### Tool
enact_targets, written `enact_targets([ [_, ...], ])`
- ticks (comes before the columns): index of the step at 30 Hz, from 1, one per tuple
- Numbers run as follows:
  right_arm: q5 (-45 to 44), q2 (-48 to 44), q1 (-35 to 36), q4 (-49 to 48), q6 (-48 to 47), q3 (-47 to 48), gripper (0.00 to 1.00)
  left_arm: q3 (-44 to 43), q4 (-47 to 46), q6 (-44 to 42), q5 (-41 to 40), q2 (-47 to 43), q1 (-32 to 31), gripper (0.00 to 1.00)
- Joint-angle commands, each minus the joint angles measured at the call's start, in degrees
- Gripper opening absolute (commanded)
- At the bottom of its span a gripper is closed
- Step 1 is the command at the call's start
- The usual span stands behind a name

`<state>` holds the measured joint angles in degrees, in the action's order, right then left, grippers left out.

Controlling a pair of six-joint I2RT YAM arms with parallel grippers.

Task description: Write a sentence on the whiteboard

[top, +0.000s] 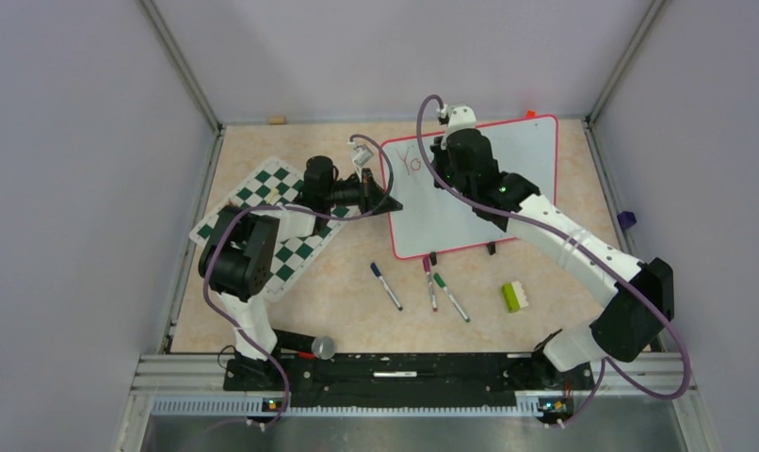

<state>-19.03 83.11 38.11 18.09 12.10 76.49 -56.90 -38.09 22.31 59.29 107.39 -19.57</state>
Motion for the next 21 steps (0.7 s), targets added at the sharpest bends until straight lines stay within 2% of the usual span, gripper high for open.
enact_targets([
  [1,-0.97,0.30,-0.41,-2.12,-0.08,0.62,0.00,1.93,1.96,-9.38,-0.55,1.52,-0.84,0.00],
  [21,0.10,-1.83,-0.42,-0.67,0.22,-2.84,0.00,1.97,1.89,-9.38,-0.50,1.41,-0.84,0.00],
])
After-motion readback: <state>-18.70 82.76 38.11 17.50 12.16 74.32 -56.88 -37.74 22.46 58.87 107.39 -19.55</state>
